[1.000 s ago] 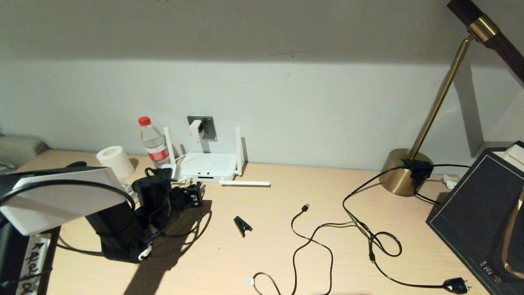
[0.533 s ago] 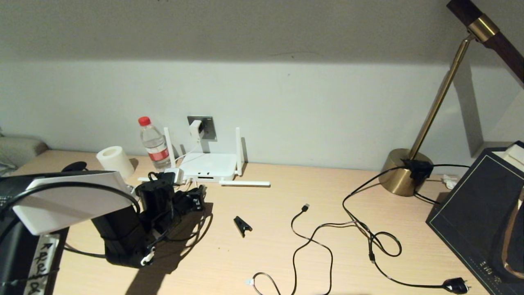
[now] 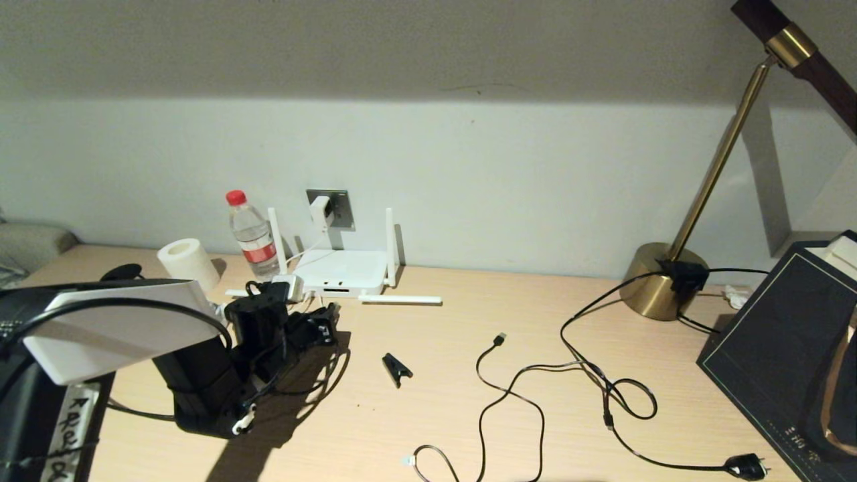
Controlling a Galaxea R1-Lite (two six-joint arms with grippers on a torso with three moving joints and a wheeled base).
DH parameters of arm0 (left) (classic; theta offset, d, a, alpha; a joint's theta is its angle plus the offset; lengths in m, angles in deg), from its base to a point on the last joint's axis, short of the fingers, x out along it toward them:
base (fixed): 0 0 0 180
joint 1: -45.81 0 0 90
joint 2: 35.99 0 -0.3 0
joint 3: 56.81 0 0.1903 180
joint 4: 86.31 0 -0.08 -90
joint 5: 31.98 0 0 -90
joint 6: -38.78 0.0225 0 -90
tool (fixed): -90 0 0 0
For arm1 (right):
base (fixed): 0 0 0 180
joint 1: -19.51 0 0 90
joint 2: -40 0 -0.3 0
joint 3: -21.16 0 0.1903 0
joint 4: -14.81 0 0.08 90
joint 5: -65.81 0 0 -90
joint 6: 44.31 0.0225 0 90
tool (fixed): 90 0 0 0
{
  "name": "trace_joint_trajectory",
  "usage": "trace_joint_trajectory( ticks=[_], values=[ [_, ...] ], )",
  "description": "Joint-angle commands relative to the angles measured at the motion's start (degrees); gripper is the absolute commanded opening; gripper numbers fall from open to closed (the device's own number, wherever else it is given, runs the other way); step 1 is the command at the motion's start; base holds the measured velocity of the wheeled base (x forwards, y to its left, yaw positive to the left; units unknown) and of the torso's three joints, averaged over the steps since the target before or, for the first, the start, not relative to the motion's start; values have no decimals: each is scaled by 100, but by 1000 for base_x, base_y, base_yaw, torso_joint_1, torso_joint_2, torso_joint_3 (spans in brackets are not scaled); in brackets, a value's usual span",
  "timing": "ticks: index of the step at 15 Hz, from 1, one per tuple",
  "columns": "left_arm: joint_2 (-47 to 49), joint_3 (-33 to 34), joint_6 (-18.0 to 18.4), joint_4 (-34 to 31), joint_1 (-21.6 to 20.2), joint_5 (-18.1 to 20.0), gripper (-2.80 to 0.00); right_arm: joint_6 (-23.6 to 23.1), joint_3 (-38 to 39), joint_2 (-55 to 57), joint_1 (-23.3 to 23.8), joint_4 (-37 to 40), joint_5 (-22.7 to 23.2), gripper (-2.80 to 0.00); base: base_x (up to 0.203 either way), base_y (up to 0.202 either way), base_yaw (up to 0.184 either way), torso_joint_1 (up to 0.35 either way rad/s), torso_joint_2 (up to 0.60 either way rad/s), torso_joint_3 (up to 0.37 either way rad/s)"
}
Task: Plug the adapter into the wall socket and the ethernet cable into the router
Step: Align cable and router interface
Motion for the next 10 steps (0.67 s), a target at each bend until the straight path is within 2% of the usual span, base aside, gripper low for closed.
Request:
trace_joint_trajectory(
  ticks=[1, 4, 10],
  values=[
    [2, 6, -10, 43, 22, -1, -280, -5, 202, 9, -2, -4, 3, -280, 0, 0, 0, 0, 0, 0],
    [-23, 56, -37, 52, 84, -136, -280, -5, 202, 9, -2, -4, 3, -280, 0, 0, 0, 0, 0, 0],
    [-207, 186, -37, 52, -4, -101, -280, -5, 202, 9, -2, -4, 3, -280, 0, 0, 0, 0, 0, 0]
  ],
)
